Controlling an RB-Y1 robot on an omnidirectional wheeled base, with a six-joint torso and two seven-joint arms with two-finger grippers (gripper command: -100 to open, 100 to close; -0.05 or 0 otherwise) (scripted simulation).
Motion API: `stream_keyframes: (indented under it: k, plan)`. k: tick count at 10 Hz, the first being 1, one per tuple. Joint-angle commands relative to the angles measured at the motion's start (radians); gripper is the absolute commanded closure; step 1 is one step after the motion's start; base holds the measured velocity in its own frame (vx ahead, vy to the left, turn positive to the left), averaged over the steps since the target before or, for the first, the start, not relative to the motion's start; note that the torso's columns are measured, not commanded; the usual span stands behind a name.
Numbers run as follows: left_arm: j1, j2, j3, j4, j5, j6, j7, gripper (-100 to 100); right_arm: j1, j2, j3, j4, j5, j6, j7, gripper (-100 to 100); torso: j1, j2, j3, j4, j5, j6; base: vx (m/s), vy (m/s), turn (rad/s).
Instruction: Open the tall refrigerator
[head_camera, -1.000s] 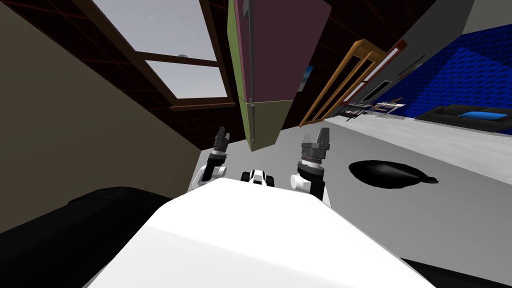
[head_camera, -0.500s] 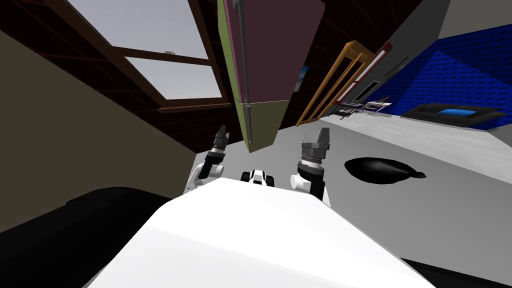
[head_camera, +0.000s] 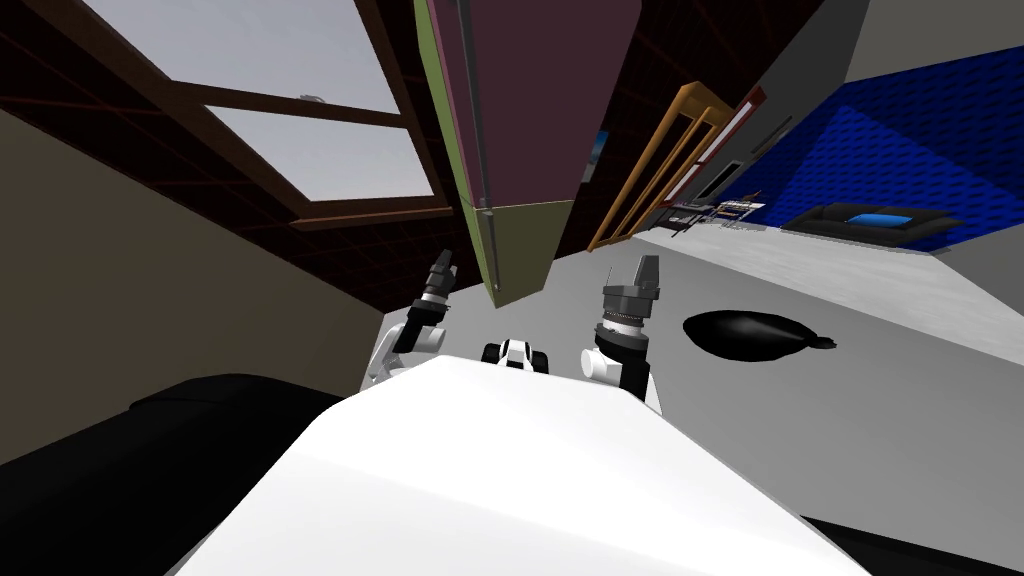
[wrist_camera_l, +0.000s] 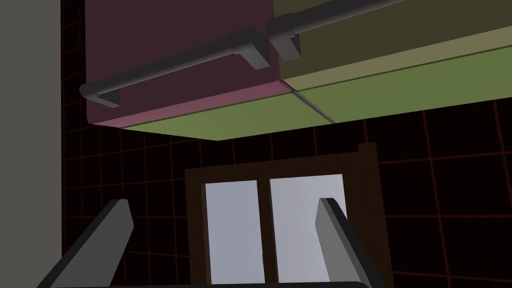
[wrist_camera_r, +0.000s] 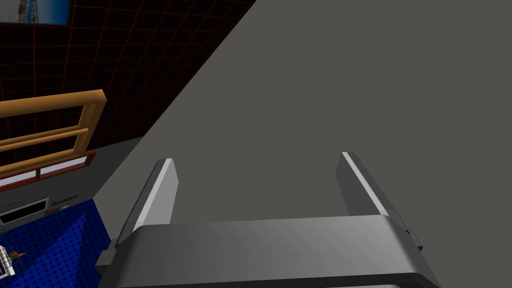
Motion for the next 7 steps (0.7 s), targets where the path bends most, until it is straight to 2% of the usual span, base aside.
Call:
stream_keyframes:
  k: [1,2,3,4,6,7]
  plan:
    - [-0.010,0.013,0.015,-0.016,-0.004,0.076,0.014,-100,0.000,0.000,0.000,0.000,0.000,0.000,0.000,0,0.000,0.001,0.001,0.000,0.000,0.001,0.085,-0.013,-0.111]
    - [-0.010,0.013,0.015,-0.016,-0.004,0.087,0.014,-100,0.000,0.000,0.000,0.000,0.000,0.000,0.000,0,-0.001,-0.001,0.000,0.000,0.000,0.001,0.069,-0.003,-0.047]
    - [-0.015,0.020,0.022,-0.021,-0.006,0.121,0.020,-100,0.000,0.000,0.000,0.000,0.000,0.000,0.000,0,0.000,0.000,0.000,0.000,0.000,0.000,0.072,-0.001,-0.064]
    - [-0.015,0.020,0.022,-0.021,-0.006,0.124,0.020,-100,0.000,0.000,0.000,0.000,0.000,0.000,0.000,0,0.000,0.000,0.000,0.000,0.000,0.001,0.051,-0.002,-0.042]
    - [-0.025,0.037,0.036,-0.027,-0.010,0.191,0.033,-100,0.000,0.000,0.000,0.000,0.000,0.000,0.000,0,0.000,0.000,0.000,0.000,0.000,0.001,0.076,-0.001,-0.109]
    - [-0.025,0.037,0.036,-0.027,-0.010,0.202,0.033,-100,0.000,0.000,0.000,0.000,0.000,0.000,0.000,0,0.000,-0.002,-0.001,0.000,0.000,0.001,0.073,-0.001,-0.038]
